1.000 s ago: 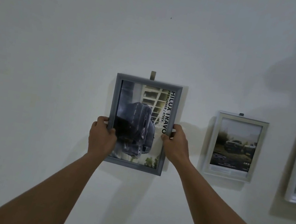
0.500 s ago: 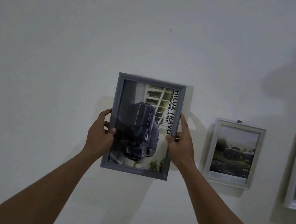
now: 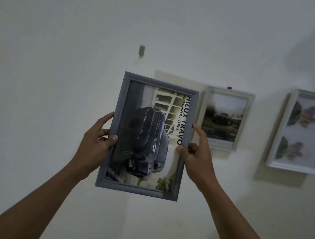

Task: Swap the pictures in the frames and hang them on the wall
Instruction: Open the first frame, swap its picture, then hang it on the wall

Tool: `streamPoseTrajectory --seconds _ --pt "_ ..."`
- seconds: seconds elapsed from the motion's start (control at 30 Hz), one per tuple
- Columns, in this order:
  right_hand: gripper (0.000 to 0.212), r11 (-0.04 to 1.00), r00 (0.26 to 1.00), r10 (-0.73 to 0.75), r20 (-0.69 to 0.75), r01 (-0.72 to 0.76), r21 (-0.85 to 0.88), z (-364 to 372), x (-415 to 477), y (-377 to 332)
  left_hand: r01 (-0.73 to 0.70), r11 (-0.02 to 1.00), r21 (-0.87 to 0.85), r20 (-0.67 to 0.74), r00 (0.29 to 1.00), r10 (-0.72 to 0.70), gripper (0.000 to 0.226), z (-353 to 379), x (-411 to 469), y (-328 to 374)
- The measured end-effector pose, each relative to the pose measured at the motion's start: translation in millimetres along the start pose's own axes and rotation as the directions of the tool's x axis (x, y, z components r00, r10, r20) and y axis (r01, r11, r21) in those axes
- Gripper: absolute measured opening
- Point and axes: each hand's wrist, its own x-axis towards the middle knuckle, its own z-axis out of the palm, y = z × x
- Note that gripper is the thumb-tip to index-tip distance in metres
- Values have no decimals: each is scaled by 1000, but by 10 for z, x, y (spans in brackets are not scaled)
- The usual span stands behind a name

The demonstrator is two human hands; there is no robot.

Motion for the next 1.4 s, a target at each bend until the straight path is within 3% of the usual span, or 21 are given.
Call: streamPoseTrajectory --seconds 0.4,0.6,0.67,0.87,1.0,1.07,1.17,1.3,1.4 --pt "55 936 935 351 42 -350 -42 -957 -1509 1079 436 899 -40 33 900 -435 42 1026 -1780 -355" --pt "54 854 851 519 84 -513 -82 -1164 -2013 1642 680 732 -33 284 709 -646 78 1199 -2427 -630" --pt "55 818 814 574 86 -569 -85 -1158 -2160 1836 704 710 3 296 678 -673 81 1232 -2583 -702" --pt "56 716 706 698 123 -679 -162 -897 -2377 2279 611 779 142 142 766 -627 72 1320 -2768 -879" --pt "50 744 743 659 114 -622 -246 -594 -2299 2243 511 820 257 67 837 -543 61 1380 -2901 -896" --pt "48 751 739 660 134 -648 -128 -436 -2236 2091 464 841 280 101 857 -506 54 1423 -2974 -905" --pt "52 677 674 715 186 -734 59 -296 -2211 1919 395 841 369 192 853 -485 50 1499 -3076 -915" --pt "68 666 665 724 181 -743 63 -357 -2299 1857 343 866 364 294 840 -457 51 1631 -3205 -808" --pt "65 654 653 745 137 -755 45 -496 -2363 1914 341 877 338 361 814 -456 57 1793 -3358 -721"
